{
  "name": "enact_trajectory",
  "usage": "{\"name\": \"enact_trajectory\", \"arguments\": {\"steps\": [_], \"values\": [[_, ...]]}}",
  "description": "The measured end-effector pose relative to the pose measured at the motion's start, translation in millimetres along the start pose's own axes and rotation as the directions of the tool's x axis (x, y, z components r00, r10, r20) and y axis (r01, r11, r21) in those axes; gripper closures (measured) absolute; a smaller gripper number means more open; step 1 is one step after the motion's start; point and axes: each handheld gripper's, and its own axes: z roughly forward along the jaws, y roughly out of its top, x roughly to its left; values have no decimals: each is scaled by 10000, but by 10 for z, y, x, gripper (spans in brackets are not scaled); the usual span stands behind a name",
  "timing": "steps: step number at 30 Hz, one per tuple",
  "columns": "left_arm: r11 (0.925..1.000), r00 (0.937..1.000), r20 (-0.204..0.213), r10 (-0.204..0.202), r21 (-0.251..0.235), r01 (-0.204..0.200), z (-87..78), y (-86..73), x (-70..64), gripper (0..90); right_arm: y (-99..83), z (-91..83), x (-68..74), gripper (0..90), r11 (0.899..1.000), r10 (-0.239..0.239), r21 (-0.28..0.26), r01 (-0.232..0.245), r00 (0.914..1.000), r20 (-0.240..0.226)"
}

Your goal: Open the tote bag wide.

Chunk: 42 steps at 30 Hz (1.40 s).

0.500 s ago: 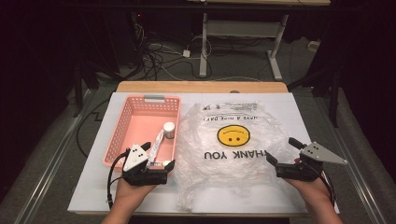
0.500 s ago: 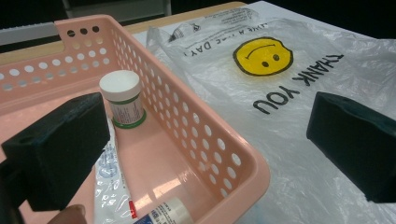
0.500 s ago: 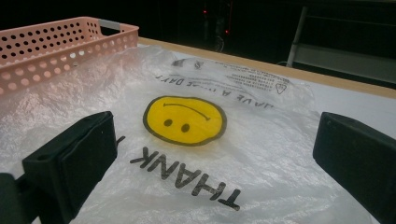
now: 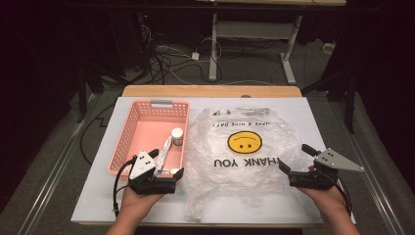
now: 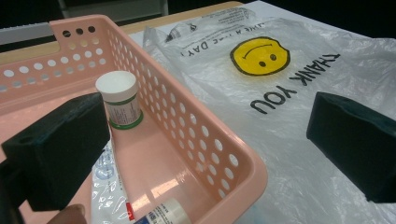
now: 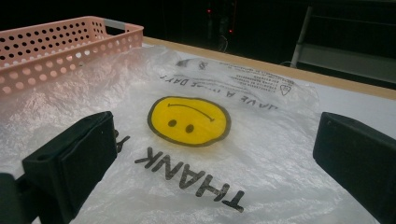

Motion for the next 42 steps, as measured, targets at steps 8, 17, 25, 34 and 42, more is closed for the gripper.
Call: {"name": "enact_trajectory", "arguments": {"steps": [8,17,25,34,42], "values": [[10000,10000,-28,42,-4,-42,3,8,3,0,19,-69,-115,9,9998,174,-25,-173,9994,295],[10000,10000,16,80,5,-80,17,13,-13,0,-13,-147,-293,46,9988,435,195,-452,9957,819],[9999,9999,66,155,57,-155,43,15,-23,0,-89,-205,-508,91,9949,829,463,-901,9869,1383],[9998,9997,147,203,70,-204,61,18,-40,0,-187,-191,-649,159,9873,1184,858,-1337,9793,1642],[9998,9997,151,198,97,-199,63,16,-40,0,-297,-119,-766,217,9746,1382,1500,-1663,9737,1812]]}}
